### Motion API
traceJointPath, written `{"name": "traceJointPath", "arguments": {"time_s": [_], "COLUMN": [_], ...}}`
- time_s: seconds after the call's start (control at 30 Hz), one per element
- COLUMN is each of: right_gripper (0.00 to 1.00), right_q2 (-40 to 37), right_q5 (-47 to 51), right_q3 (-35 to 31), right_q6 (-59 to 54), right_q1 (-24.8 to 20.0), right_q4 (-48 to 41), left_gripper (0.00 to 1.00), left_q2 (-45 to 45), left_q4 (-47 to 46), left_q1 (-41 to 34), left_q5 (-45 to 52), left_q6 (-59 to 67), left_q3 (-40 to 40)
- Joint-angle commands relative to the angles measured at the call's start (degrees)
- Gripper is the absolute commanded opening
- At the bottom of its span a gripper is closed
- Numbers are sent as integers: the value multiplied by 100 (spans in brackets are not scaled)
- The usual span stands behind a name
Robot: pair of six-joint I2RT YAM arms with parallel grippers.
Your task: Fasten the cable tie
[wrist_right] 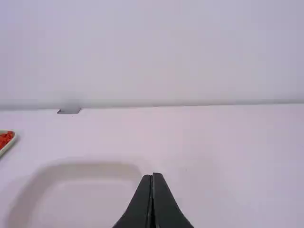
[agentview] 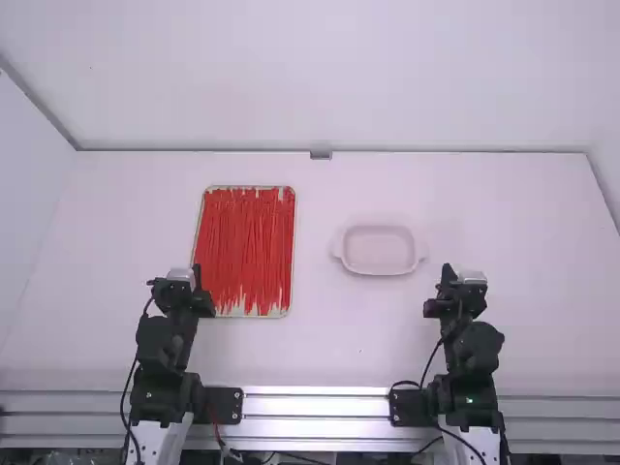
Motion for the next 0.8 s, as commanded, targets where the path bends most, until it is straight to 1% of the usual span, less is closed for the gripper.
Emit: {"name": "traceJointPath", "arguments": {"time_s": [0.0,0.2,0.33,0.6,0.77], "right_gripper": [0,2,4,12,20], "right_q2": [0,45,165,619,1170], "right_q5": [-11,-29,-73,-158,-159], "right_q3": [0,26,85,258,494], "right_q6": [-15,-5,16,78,140], "right_q1": [0,1,5,77,217], "right_q4": [-2,8,19,63,53], "left_gripper": [0,2,4,12,20], "left_q2": [0,58,197,702,1304], "left_q4": [0,-19,-76,-265,-443], "left_q1": [0,0,-1,-3,-5], "left_q5": [0,17,52,157,261], "left_q6": [0,-10,-36,-99,-143], "left_q3": [0,53,164,486,812]}}
